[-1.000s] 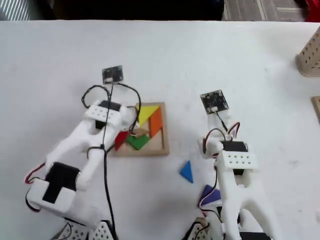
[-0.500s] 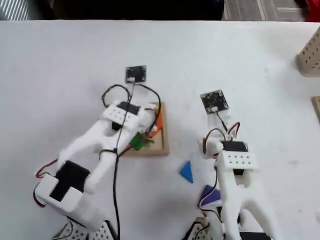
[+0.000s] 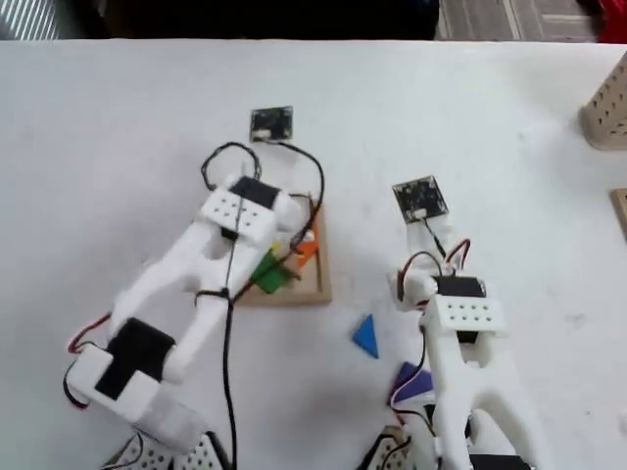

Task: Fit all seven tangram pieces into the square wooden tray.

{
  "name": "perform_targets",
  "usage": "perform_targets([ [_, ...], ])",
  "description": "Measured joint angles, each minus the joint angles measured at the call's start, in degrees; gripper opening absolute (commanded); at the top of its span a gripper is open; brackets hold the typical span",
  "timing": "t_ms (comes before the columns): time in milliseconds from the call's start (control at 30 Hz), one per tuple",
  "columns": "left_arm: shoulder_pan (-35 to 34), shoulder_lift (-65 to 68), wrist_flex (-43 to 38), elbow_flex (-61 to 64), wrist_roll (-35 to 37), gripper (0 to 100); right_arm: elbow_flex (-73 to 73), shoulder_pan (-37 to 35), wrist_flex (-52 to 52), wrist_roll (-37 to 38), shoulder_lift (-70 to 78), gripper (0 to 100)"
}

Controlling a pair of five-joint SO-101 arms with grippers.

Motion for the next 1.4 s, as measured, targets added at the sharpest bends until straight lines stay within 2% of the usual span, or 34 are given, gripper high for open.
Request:
perform_targets([
  [167, 6.24, -8.70, -0.53, 10.11, -7.03, 2, 0.00, 0.00, 0.00, 0.00, 0.00, 2.4],
  [367, 6.68, -13.80, -3.08, 18.90, -8.09, 2, 0.00, 0.00, 0.00, 0.00, 0.00, 2.4],
  [667, 6.86, -4.31, -7.65, 17.58, -8.09, 2, 0.00, 0.09, 0.00, 0.00, 0.00, 2.4],
  [1000, 2.29, -1.14, -7.74, 13.36, -8.09, 2, 0.00, 0.00, 0.00, 0.00, 0.00, 2.4],
  [1400, 2.29, -15.03, -7.74, 21.10, -8.44, 2, 0.00, -0.09, 0.00, 0.00, 0.00, 2.4],
])
